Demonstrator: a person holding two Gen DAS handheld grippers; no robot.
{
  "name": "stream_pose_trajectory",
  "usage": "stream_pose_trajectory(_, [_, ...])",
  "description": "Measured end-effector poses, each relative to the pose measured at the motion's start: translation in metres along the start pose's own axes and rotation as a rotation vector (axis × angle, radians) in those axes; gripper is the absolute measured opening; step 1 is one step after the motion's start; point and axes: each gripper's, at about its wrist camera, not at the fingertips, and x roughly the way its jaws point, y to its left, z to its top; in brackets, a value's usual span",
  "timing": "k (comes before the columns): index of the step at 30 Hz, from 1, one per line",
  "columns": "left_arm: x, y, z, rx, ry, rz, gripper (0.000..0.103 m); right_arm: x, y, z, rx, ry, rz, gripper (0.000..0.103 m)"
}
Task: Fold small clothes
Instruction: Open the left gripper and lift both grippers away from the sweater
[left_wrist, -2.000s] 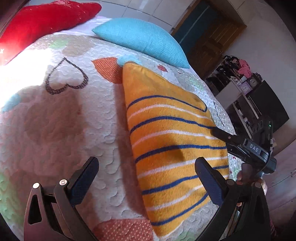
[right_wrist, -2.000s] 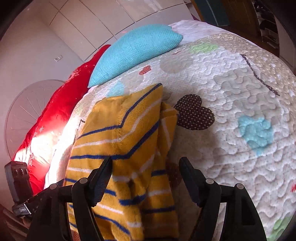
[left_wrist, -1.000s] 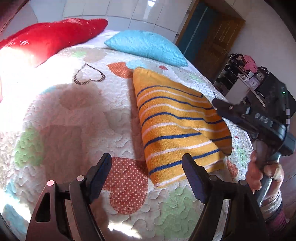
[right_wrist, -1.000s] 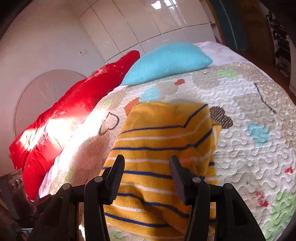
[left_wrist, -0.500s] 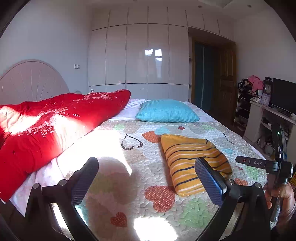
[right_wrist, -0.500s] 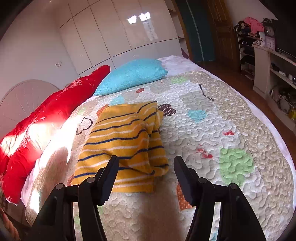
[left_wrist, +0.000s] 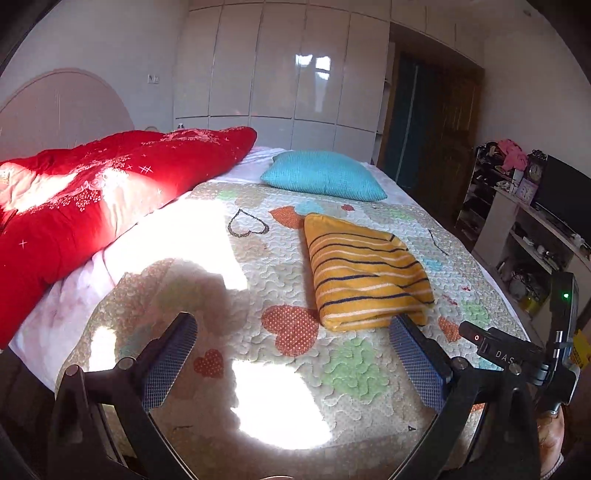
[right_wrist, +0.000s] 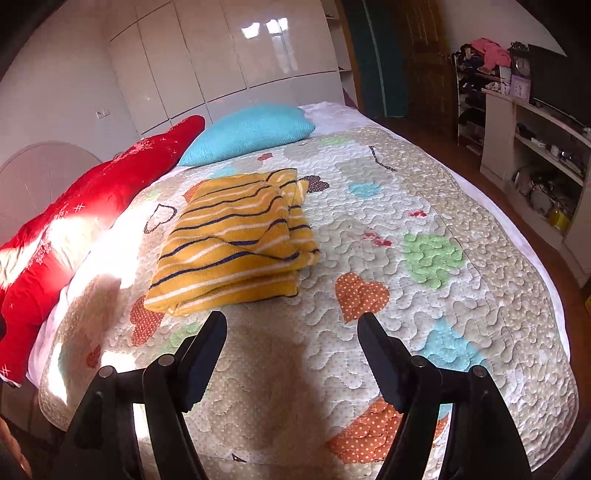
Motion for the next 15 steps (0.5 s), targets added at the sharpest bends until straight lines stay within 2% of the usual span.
stream_pose_trajectory(5, [0.013, 0.007, -0.012, -0.029, 0.068, 0.04, 0.103, 0.007, 0.016, -0.015, -0.066, 0.032, -0.034, 0.08])
stream_pose_trajectory(10, [0.019, 0.013, -0.016, -0.042, 0.093, 0.074, 0.103, 0.015, 0.026, -0.022, -0.093, 0.061, -0.026, 0.08])
stream_pose_trajectory(15, [0.025, 0.012, -0.019, -0.013, 0.111, 0.132, 0.103, 0.017, 0.034, -0.024, -0.116, 0.064, -0.029, 0.08])
